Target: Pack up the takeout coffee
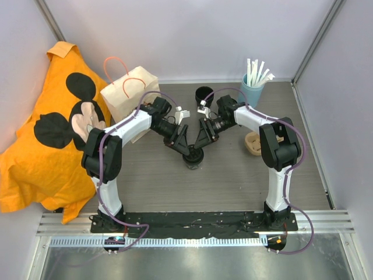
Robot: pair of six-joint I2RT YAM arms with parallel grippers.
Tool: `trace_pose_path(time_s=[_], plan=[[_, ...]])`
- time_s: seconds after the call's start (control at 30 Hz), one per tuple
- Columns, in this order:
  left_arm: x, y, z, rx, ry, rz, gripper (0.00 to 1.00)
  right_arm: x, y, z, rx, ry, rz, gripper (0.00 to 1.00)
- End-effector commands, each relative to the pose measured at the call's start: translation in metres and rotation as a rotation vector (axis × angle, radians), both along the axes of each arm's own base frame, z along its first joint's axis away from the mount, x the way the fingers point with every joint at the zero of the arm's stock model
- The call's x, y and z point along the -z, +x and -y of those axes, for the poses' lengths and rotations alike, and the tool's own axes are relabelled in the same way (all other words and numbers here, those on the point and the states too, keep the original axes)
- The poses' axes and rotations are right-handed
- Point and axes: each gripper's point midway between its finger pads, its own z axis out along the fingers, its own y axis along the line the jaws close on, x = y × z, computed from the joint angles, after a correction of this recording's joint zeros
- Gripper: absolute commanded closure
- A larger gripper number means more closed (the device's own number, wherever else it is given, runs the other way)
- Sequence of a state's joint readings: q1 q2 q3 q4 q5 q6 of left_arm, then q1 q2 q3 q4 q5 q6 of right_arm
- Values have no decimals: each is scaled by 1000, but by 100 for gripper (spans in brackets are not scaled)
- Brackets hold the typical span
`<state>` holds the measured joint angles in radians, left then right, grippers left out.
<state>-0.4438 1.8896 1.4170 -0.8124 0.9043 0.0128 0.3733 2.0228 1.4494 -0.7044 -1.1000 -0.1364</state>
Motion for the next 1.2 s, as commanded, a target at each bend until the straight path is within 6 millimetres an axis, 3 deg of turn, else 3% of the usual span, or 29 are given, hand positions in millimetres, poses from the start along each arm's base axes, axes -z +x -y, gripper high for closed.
trace_pose_path(time_s=[0.0,0.73,0.97,1.17], plan=[[2,0,-2,9,38,29,35,-9,4,-8,-25,44,37,38],[29,7,-13,-11,197,78,36,16,-13,-6,-42,27,-43,60],[32,5,-12,0,216,85,37,42,-28,2,-51,-23,-73,60],[35,6,-13,-1,237,93,37,52,-31,5,-52,-50,-75,59]])
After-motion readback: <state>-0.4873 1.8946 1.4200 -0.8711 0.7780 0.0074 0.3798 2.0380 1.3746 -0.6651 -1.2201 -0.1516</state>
